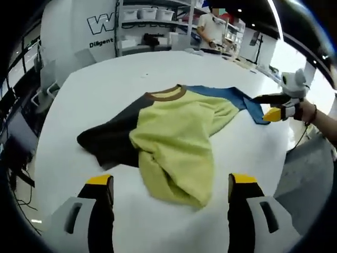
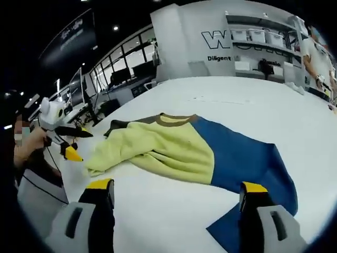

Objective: Fold the garment on the visible template until the final outline fits inside the template.

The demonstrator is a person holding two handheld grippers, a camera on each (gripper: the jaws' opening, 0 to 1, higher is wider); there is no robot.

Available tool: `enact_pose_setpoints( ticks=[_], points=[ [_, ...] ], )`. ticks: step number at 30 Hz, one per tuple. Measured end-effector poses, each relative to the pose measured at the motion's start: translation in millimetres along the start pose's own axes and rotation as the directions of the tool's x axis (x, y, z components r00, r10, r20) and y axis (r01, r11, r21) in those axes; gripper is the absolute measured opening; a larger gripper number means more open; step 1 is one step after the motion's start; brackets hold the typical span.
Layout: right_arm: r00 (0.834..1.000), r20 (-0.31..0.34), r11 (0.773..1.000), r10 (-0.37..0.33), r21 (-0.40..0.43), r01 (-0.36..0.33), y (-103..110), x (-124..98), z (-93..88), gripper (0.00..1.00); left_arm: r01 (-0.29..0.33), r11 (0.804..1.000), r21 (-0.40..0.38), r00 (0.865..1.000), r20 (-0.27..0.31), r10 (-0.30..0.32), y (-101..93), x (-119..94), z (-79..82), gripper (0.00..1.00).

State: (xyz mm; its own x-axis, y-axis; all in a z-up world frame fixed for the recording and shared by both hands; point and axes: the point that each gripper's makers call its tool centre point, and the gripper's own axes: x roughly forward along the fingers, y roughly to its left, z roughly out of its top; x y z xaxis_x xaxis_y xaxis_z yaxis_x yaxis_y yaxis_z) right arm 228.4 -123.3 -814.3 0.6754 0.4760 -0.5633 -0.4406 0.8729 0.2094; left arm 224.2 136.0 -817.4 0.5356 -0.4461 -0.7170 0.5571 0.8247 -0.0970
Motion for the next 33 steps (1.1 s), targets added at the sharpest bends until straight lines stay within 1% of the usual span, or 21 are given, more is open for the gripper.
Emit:
enact_pose_setpoints(
  ticks=[3,4,5,7,8,9,10,13,14,16,18,20,21,23,26,28,31,33],
  points=[
    [1.000,0.025,1.000,0.008,0.006,-0.008,6,2,2.2,0.96,0.006,1.000,-0.005,1.000,0.006,-0.006,-4.2,0,-1.0,0.74],
    [0.999,0.034,0.999,0.032,0.000,-0.032,17,6,2.5,0.96,0.010,1.000,-0.008,1.000,0.011,-0.010,-7.5,0,-2.1,0.71],
    [0.999,0.031,0.999,0.042,-0.009,-0.042,21,8,2.2,0.95,0.014,1.000,-0.011,1.000,0.016,-0.013,-10.8,1,-3.2,0.68],
    [0.998,0.029,0.998,0.053,-0.018,-0.052,28,12,1.9,0.94,0.047,0.999,-0.025,0.999,0.024,-0.046,-23.9,1,-4.8,0.60],
    [0.998,0.030,0.998,0.056,-0.019,-0.055,29,12,1.9,0.92,0.053,0.998,-0.024,0.998,0.023,-0.053,-25.7,1,-5.3,0.55],
    [0.997,0.025,0.997,0.076,-0.020,-0.075,36,15,0.1,0.92,0.068,0.998,-0.017,0.998,0.010,-0.068,-30.9,3,-8.7,0.51],
    [0.996,0.019,0.996,0.089,-0.021,-0.089,39,16,-1.6,0.91,0.071,0.997,-0.014,0.997,-0.004,-0.071,-32.1,4,-12.0,0.49],
    [0.996,0.006,0.995,0.094,-0.023,-0.094,42,18,-4.8,0.90,0.080,0.997,-0.010,0.996,-0.027,-0.081,-35.8,8,-17.3,0.47],
    [0.995,0.001,0.995,0.101,-0.027,-0.101,44,18,-6.0,0.90,0.080,0.997,-0.007,0.996,-0.028,-0.080,-36.6,10,-17.7,0.44],
    [0.995,0.000,0.994,0.101,-0.028,-0.101,44,18,-6.2,0.89,0.081,0.997,0.001,0.996,-0.040,-0.081,-37.4,11,-19.5,0.39],
    [0.995,-0.009,0.994,0.102,-0.035,-0.103,42,17,-7.9,0.86,0.077,0.997,0.004,0.996,-0.049,-0.077,-38.9,14,-20.2,0.37],
    [0.995,-0.009,0.994,0.103,-0.036,-0.103,40,16,-7.7,0.85,0.084,0.996,0.001,0.994,-0.071,-0.084,-41.0,15,-23.8,0.34],
    [0.995,-0.011,0.994,0.100,-0.038,-0.100,38,16,-7.8,0.85,0.078,0.997,0.004,0.994,-0.083,-0.077,-40.6,16,-25.8,0.32],
    [0.996,-0.009,0.995,0.090,-0.034,-0.090,34,15,-7.8,0.85,0.074,0.997,0.019,0.993,-0.099,-0.072,-41.1,17,-28.7,0.25],
    [0.996,-0.004,0.996,0.084,-0.021,-0.084,32,14,-7.2,0.83,0.075,0.997,0.020,0.991,-0.116,-0.072,-42.7,18,-33.5,0.15],
    [0.996,-0.007,0.996,0.085,-0.033,-0.085,32,14,-7.4,0.82,0.054,0.998,0.032,0.990,-0.134,-0.049,-39.5,20,-38.5,0.11],
    [0.997,-0.007,0.996,0.079,-0.041,-0.080,30,14,-6.7,0.79,0.051,0.998,0.032,0.991,-0.125,-0.047,-38.9,19,-37.2,0.05],
    [0.997,-0.003,0.996,0.078,-0.036,-0.078,30,13,-6.1,0.79,0.063,0.998,0.024,0.992,-0.110,-0.060,-40.5,18,-33.9,0.02]
  ],
)
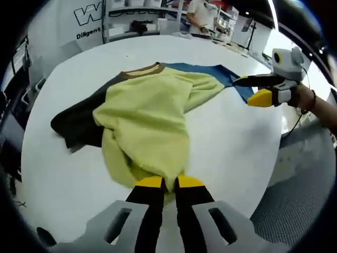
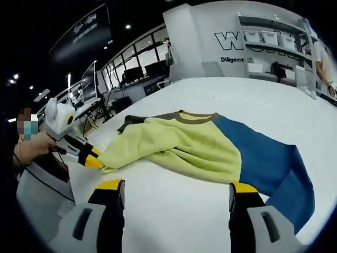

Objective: Fold the garment on the visible template until the final outline fits inside the template.

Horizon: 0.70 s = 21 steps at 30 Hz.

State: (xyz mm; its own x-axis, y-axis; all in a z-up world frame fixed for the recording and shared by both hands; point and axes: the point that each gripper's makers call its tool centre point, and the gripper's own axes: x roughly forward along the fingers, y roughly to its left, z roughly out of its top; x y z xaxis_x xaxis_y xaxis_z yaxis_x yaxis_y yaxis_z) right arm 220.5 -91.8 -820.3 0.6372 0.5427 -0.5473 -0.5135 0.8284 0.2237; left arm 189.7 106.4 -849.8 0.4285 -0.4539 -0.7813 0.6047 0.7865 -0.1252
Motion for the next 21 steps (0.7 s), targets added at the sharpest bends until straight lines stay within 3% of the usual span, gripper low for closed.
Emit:
enact_pose_setpoints(
  ticks=[4,12,21],
  points=[
    [1.000,-0.006,1.000,-0.003,-0.008,0.002,-1,-1,-1.1,0.78,0.001,1.000,0.022,0.999,0.049,-0.002,-2.4,-4,11.0,0.00],
    [1.000,-0.023,0.999,0.001,-0.032,-0.002,4,1,-4.1,0.78,-0.006,1.000,0.030,0.996,0.094,0.004,0.7,-15,34.5,0.00],
    [1.000,-0.024,0.999,0.020,-0.042,-0.021,9,4,-2.9,0.76,-0.042,0.996,0.082,0.990,0.136,0.030,18.9,-27,73.1,0.00]
  ],
)
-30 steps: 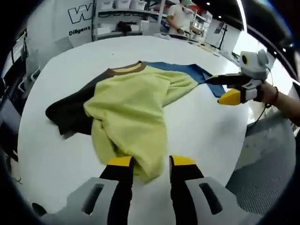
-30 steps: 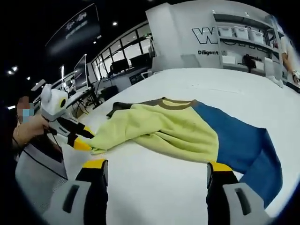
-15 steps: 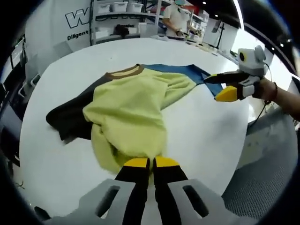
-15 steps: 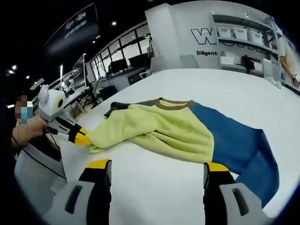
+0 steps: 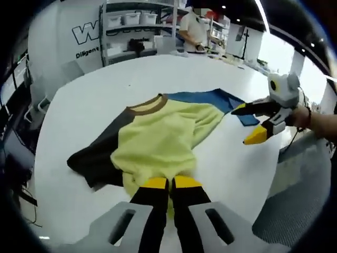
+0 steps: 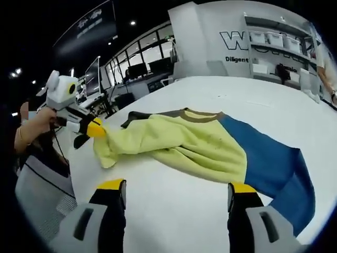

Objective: Fold the garment on the visible template until the final outline fits inside the template.

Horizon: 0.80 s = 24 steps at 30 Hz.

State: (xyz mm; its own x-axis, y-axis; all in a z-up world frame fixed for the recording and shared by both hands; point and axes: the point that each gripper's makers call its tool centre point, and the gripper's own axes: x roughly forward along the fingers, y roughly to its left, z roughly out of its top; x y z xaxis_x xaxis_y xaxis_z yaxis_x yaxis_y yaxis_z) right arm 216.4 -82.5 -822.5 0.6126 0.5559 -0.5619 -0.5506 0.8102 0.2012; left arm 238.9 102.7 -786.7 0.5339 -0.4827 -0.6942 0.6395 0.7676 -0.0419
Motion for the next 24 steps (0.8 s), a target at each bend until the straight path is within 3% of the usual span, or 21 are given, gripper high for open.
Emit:
enact_pose_setpoints(
  ticks=[6,12,18,24],
  points=[
    [1.000,-0.002,1.000,0.008,-0.012,-0.008,2,2,1.3,0.74,-0.041,0.999,0.022,0.998,0.039,0.040,23.3,0,26.8,0.00],
    [1.000,0.011,0.999,0.021,-0.044,-0.020,7,7,8.9,0.68,-0.084,0.996,0.024,0.995,0.063,0.083,45.3,3,40.8,0.00],
    [0.998,0.016,0.995,0.057,-0.080,-0.056,19,20,17.3,0.65,-0.135,0.991,-0.005,0.989,0.066,0.135,71.4,8,46.4,0.00],
    [0.997,0.006,0.993,0.075,-0.093,-0.074,26,29,19.1,0.62,-0.145,0.989,-0.014,0.988,0.056,0.146,82.2,16,46.5,0.00]
  ],
)
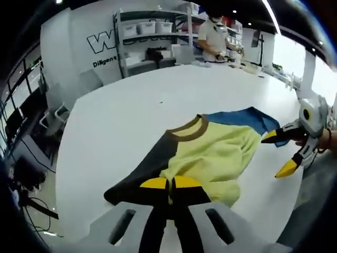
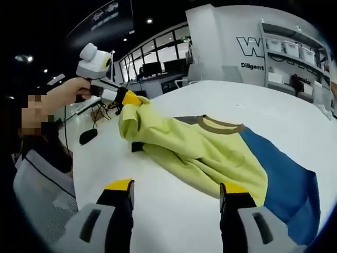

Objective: Fold the garment on the visible template until the final outline fits inside the template.

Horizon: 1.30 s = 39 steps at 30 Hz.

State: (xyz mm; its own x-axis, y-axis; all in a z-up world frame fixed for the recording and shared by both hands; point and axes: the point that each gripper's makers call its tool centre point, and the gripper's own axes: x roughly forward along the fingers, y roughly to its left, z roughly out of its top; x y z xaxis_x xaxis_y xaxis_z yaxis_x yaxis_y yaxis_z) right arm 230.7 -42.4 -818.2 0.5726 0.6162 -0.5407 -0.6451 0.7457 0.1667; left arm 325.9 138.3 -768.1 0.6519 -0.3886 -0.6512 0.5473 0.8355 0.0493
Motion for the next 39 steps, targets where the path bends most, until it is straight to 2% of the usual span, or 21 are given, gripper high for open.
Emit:
enact_pose_setpoints(
  ticks=[3,4,5,11,13,25,31,39],
  points=[
    [1.000,-0.001,1.000,0.015,-0.005,-0.015,4,6,2.1,0.59,-0.013,1.000,0.002,1.000,-0.011,0.013,9.6,11,-0.2,0.00],
    [1.000,-0.001,1.000,0.016,-0.005,-0.016,4,7,2.4,0.59,-0.034,0.999,0.025,0.999,-0.022,0.035,16.6,15,-0.3,0.00],
    [1.000,0.000,1.000,0.027,-0.011,-0.027,8,14,4.9,0.58,-0.052,0.998,0.045,0.998,-0.028,0.054,21.2,17,0.0,0.00],
    [0.999,0.004,0.998,0.055,-0.035,-0.054,17,29,11.1,0.54,-0.101,0.994,0.035,0.994,-0.035,0.102,37.8,24,-0.1,0.00],
    [0.998,0.005,0.997,0.069,-0.044,-0.068,22,37,13.5,0.53,-0.121,0.991,0.061,0.991,-0.045,0.124,41.5,26,-2.0,0.00],
    [0.993,0.016,0.992,0.118,-0.056,-0.117,43,71,23.6,0.50,-0.133,0.982,0.136,0.984,-0.098,0.147,56.5,49,-16.1,0.00],
    [0.990,0.017,0.988,0.138,-0.072,-0.137,54,88,29.2,0.46,-0.141,0.980,0.138,0.983,-0.102,0.156,60.4,56,-16.0,0.00],
    [0.985,0.014,0.981,0.172,-0.096,-0.170,69,104,31.9,0.39,-0.145,0.975,0.169,0.978,-0.128,0.167,63.7,67,-23.6,0.00]
  ],
)
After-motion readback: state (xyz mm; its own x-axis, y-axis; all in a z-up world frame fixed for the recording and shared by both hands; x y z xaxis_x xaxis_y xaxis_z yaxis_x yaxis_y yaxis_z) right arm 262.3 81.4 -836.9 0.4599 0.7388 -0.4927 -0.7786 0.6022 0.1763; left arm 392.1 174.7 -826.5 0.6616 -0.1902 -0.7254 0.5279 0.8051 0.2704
